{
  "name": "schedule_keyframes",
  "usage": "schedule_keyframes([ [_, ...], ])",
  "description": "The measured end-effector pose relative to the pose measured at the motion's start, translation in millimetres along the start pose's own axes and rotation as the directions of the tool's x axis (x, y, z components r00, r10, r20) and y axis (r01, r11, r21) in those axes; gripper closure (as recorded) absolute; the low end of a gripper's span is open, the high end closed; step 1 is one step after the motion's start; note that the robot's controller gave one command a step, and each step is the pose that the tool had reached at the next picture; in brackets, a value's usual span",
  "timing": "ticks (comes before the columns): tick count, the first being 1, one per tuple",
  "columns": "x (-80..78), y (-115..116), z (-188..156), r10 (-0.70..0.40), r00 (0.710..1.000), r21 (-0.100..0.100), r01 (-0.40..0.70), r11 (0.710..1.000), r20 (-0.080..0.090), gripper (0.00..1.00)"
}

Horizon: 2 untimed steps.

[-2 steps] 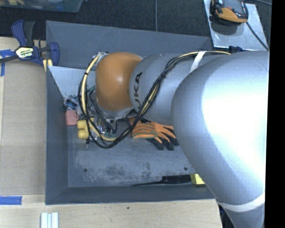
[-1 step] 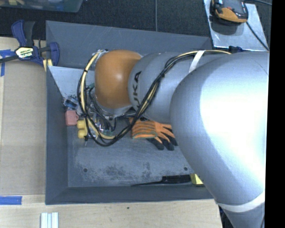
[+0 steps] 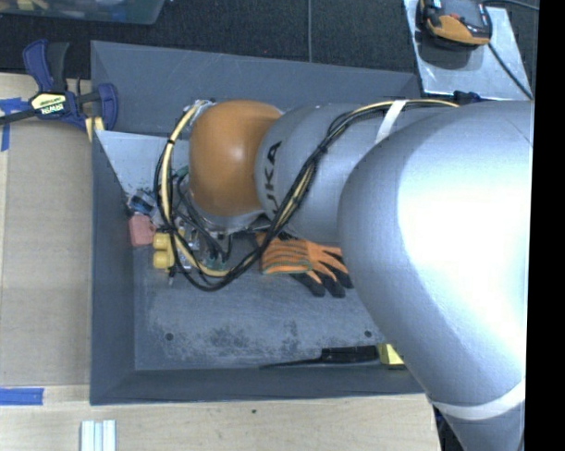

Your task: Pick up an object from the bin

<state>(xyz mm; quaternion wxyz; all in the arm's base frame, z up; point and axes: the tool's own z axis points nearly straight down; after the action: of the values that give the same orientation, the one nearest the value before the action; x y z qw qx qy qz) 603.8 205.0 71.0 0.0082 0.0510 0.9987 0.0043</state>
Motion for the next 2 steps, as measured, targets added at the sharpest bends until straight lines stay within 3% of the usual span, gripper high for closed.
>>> schedule_keyframes([
  [1, 0.1, -0.1, -0.3, 0.000, 1.000, 0.000, 0.000, 1.000, 0.000, 1.00],
  [2, 0.2, -0.9, -52.0, 0.002, 1.000, 0.002, -0.002, 1.000, -0.004, 1.00],
])
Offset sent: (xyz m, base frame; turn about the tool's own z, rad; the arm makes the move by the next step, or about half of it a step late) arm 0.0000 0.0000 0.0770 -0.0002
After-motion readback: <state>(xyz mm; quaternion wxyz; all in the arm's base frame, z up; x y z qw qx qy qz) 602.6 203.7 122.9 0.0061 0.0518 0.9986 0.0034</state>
